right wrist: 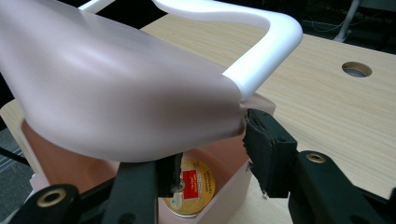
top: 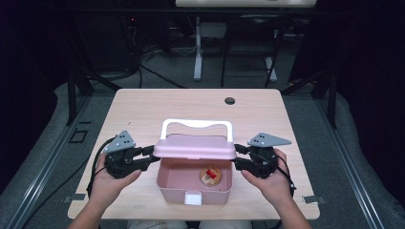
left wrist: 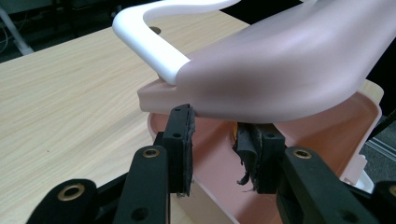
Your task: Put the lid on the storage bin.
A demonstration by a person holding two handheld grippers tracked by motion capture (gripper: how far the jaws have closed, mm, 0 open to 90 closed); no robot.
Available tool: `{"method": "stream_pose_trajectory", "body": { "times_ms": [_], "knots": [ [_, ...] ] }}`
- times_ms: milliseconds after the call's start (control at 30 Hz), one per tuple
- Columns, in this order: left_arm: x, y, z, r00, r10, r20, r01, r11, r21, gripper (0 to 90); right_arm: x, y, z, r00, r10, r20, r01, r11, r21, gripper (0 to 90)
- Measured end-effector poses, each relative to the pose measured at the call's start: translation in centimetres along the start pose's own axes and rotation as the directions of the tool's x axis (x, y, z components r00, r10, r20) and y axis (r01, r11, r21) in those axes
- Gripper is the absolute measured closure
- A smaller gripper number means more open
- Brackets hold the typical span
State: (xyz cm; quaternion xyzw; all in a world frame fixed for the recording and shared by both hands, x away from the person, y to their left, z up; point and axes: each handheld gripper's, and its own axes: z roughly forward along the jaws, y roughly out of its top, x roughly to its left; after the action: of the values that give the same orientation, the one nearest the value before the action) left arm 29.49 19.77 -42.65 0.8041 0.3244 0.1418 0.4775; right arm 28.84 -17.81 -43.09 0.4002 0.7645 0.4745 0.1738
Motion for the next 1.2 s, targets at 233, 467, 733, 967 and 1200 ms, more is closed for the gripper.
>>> {"method": "stream_pose_trajectory", "body": {
  "times_ms": [233, 467, 733, 967, 1200],
  "knots": [
    [-0.1, -0.8, -0.2, 0.9999, -0.011, 0.002, 0.011, 0.9999, -0.002, 65.1, 0.2, -0.3, -0.1, 1.0, -0.01, 0.0, 0.01, 1.0, 0.014, 57.0],
    [-0.1, -0.9, -0.5, 0.9999, -0.011, 0.001, 0.011, 0.9999, -0.01, 65.0, 0.3, -0.7, -0.2, 0.9996, -0.028, 0.001, 0.027, 0.999, 0.028, 56.7],
    [-0.3, -0.3, -0.4, 1.0, -0.004, 0.005, 0.004, 0.9998, -0.018, 65.0, -0.1, -0.7, -0.5, 0.9999, -0.007, -0.011, 0.007, 1.0, 0.019, 59.1],
    [-0.6, 0.1, -0.3, 0.9999, 0.002, 0.011, -0.002, 0.9997, -0.024, 65.1, -1.3, -0.8, -1.2, 0.9985, 0.05, -0.022, -0.049, 0.999, 0.01, 60.5],
    [-0.6, -0.2, -0.3, 0.9999, 0.002, 0.012, -0.002, 0.9998, -0.018, 65.2, -2.0, -1.0, -1.4, 0.9981, 0.061, -0.009, -0.061, 0.998, 0.027, 63.1]
  ]
}}
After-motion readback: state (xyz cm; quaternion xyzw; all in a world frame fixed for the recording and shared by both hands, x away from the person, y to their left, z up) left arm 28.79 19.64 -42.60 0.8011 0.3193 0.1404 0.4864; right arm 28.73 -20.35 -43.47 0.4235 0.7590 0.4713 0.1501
